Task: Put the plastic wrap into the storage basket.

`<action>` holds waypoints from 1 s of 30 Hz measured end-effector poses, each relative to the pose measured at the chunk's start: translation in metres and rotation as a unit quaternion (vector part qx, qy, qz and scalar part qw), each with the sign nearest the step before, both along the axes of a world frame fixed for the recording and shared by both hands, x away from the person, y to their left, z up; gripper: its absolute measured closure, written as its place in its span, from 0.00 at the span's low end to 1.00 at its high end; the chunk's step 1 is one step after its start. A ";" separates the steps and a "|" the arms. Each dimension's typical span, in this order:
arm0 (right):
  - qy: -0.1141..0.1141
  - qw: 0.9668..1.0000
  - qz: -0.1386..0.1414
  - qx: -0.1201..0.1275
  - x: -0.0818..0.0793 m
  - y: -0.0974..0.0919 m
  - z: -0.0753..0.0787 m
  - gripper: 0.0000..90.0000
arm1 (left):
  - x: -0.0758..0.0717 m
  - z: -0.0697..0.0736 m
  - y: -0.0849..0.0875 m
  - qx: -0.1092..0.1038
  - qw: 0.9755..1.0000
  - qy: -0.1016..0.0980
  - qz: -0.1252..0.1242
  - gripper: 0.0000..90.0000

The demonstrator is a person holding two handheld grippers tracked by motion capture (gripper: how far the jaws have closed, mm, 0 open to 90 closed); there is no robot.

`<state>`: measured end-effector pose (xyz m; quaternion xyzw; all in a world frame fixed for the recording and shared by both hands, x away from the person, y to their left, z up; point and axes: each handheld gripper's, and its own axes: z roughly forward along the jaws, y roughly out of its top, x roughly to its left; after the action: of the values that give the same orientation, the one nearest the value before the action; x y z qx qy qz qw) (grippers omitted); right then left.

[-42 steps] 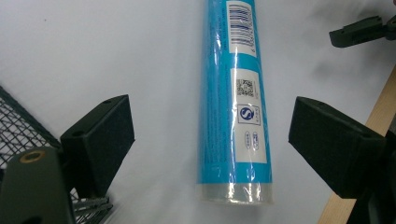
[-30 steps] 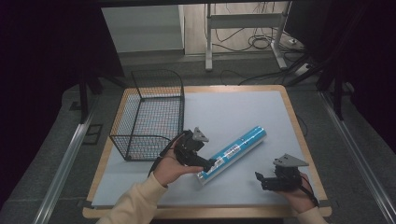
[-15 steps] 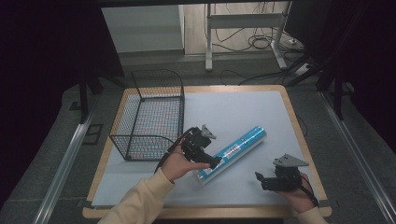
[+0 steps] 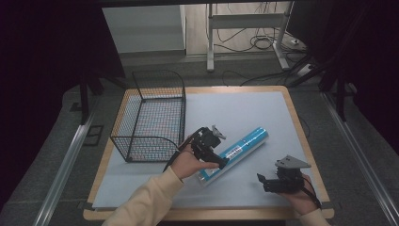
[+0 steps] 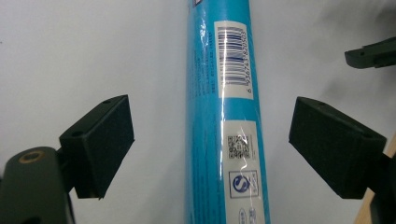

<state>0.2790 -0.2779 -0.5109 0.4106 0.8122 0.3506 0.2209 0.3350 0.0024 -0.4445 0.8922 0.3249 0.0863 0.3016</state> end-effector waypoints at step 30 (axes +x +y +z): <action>0.000 1.000 0.001 0.000 0.000 -0.001 0.000 0.09 | 0.031 -0.027 -0.052 0.060 0.998 0.033 -0.011 0.16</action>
<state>0.2792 -0.2790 -0.5108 0.4097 0.8125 0.3511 0.2206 0.3660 -0.0500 -0.4710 0.9145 0.3193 0.0727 0.2376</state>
